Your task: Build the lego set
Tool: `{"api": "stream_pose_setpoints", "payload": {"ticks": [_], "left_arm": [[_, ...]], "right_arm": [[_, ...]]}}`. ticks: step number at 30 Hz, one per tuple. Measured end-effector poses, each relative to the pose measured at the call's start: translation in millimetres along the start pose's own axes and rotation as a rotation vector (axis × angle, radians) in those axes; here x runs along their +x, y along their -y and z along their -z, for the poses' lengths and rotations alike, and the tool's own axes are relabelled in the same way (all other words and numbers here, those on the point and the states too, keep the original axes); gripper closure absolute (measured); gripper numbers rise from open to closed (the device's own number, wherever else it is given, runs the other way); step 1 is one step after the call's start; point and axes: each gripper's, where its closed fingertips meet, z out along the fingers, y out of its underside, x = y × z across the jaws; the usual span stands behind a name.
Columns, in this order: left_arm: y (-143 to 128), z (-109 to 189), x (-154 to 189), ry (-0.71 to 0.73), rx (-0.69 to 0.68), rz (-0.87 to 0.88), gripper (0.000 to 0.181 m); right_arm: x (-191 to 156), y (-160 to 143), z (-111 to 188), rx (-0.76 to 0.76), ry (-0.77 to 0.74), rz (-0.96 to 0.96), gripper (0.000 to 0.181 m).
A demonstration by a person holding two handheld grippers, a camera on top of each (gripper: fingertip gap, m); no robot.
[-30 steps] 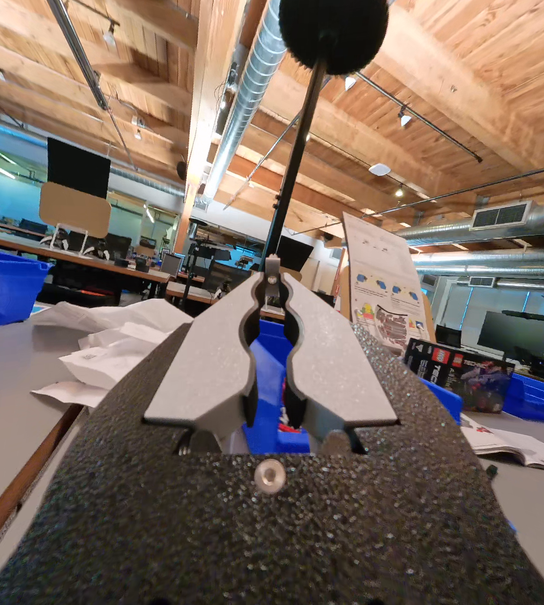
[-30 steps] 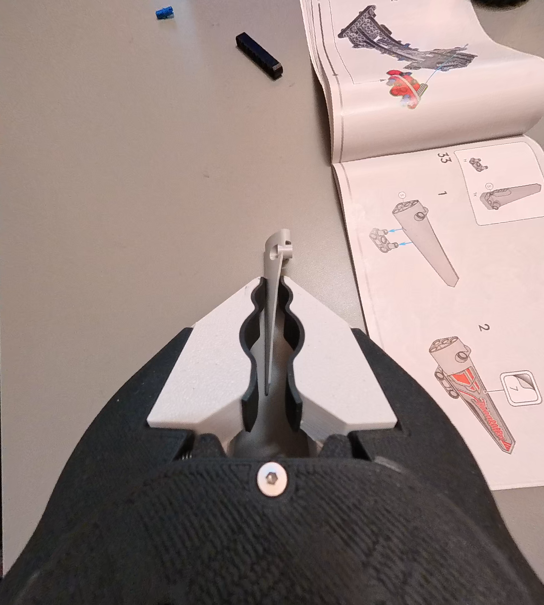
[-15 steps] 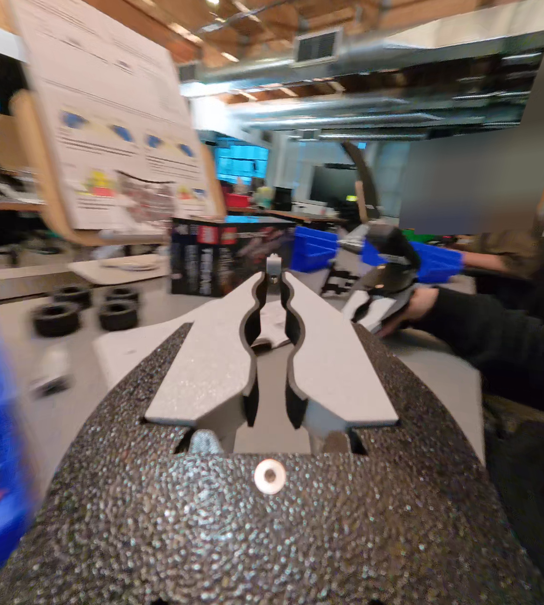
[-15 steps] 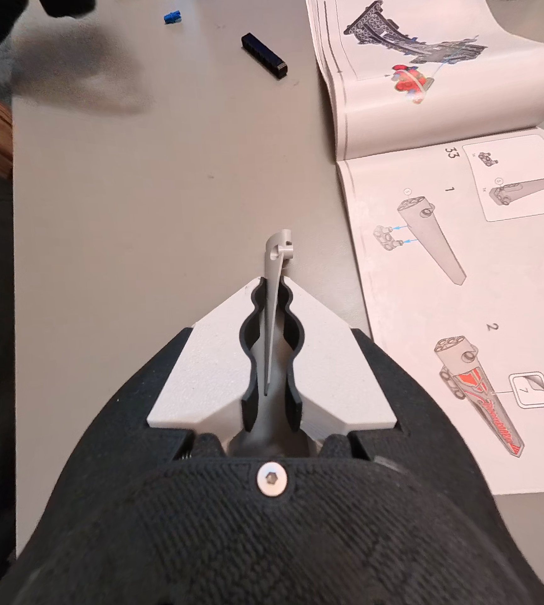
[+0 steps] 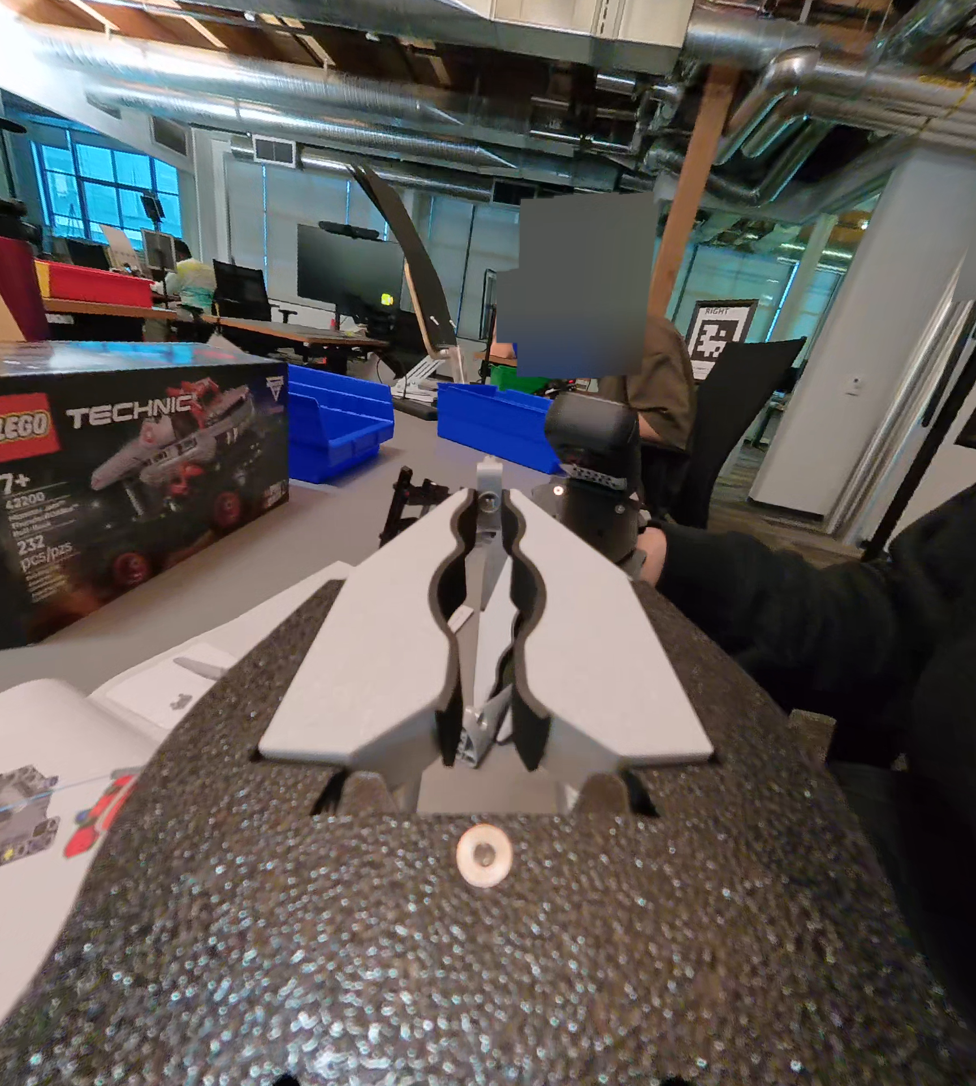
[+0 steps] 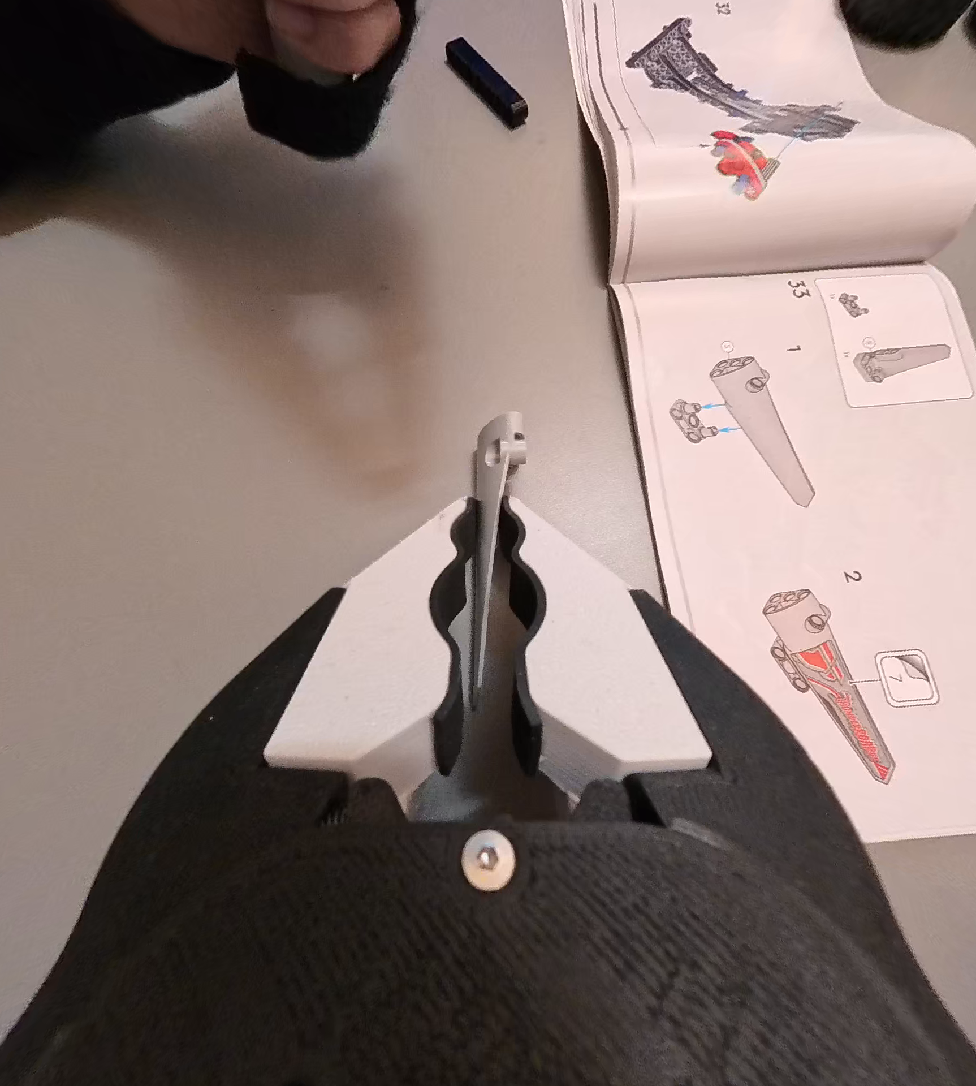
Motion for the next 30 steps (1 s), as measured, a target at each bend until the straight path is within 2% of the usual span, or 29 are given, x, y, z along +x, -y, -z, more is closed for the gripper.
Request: {"api": "stream_pose_setpoints", "payload": {"ticks": [1,6,10,13,23,30], "left_arm": [[-2.8,2.0,1.6,-0.003,-0.007,-0.005,0.176],[-11.1,4.4,-2.7,0.028,-0.084,-0.05,0.176],[-7.5,9.6,-8.2,0.036,-0.027,-0.003,0.176],[-13.3,16.3,-16.8,0.072,-0.038,0.009,0.176],[3.2,25.8,-21.4,0.05,0.052,0.065,0.176],[-6.7,19.0,-16.0,0.032,0.008,0.044,0.176]], "right_arm": [[-0.1,0.0,0.1,0.0,-0.008,0.008,0.176],[-0.6,-0.1,0.3,0.001,-0.026,0.031,0.176],[-0.7,-0.1,0.3,0.001,-0.025,0.031,0.176],[-0.7,0.0,0.2,0.0,-0.015,0.017,0.176],[-0.8,0.1,0.0,0.001,-0.016,0.016,0.176],[-1.0,0.0,-0.1,0.0,-0.016,0.016,0.176]]}}
